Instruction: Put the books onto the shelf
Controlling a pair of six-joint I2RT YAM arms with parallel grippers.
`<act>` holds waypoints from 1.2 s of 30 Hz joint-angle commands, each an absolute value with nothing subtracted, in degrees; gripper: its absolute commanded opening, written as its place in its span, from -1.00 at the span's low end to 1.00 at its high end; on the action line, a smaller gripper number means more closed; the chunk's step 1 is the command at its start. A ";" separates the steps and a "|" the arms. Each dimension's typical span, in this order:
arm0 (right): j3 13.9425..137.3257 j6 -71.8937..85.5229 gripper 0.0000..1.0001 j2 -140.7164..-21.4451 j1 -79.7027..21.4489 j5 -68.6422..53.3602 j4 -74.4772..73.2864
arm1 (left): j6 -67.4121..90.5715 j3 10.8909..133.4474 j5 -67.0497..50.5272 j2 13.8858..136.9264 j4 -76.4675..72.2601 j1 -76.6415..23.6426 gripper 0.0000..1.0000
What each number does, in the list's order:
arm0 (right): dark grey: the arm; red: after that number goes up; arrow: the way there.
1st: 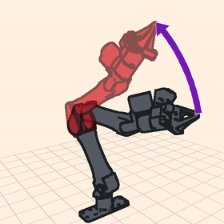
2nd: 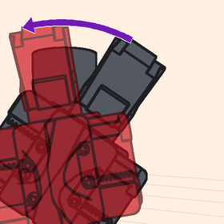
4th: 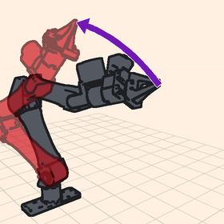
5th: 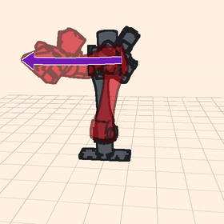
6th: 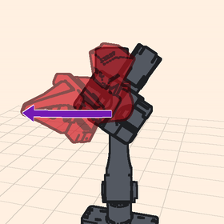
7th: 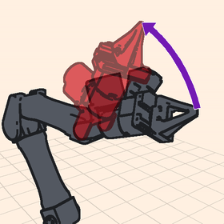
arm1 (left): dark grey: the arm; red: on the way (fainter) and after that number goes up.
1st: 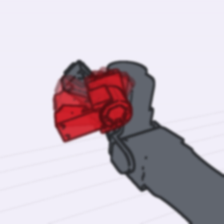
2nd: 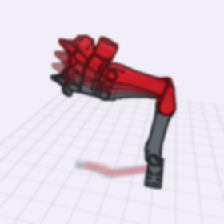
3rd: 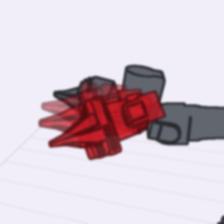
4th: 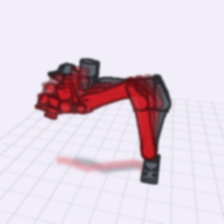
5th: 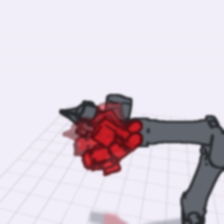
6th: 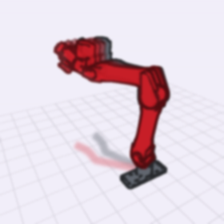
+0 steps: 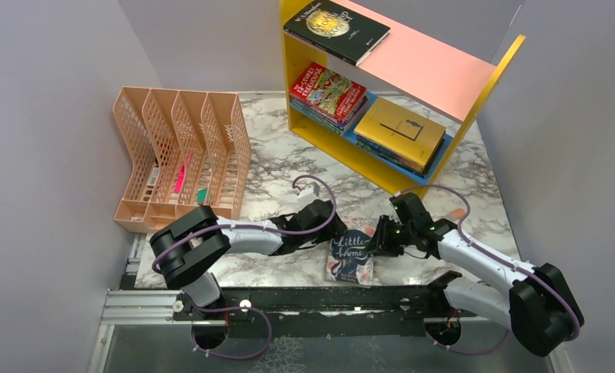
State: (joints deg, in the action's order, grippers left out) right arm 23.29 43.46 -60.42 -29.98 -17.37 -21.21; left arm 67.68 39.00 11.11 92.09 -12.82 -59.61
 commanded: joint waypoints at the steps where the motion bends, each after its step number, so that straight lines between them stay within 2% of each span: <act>1: 25.28 45.22 -0.64 -56.32 -30.32 -18.74 -13.75 | 67.08 39.54 5.28 92.79 -11.47 -60.56 0.19; 3: 25.96 44.84 -0.96 -53.51 -30.32 -16.76 -14.71 | 65.60 39.76 5.09 92.21 -11.89 -60.35 0.18; 4: 26.27 44.50 -0.98 -52.09 -30.32 -15.92 -15.23 | 64.30 39.99 4.56 91.79 -12.26 -60.05 0.20; 9: 27.35 41.29 -0.99 -45.91 -30.39 -17.10 -14.87 | 48.33 45.60 -3.43 90.23 -8.07 -58.21 0.62; 14: 27.49 40.98 -0.99 -40.84 -30.32 -21.14 -12.11 | 42.96 43.71 -10.61 84.73 -5.62 -52.61 0.80; 22: 28.12 43.71 -0.99 -35.19 -30.33 -28.13 -6.38 | 38.96 37.64 -24.00 72.34 -7.18 -42.90 0.84; 32: 32.26 47.10 -0.99 -32.40 -30.33 -32.75 -0.53 | 38.99 34.65 -38.06 60.16 -10.13 -36.52 0.84; 36: 33.96 47.13 -0.99 -31.84 -30.32 -33.15 1.36 | 43.75 33.31 -44.95 56.99 -17.14 -36.04 0.75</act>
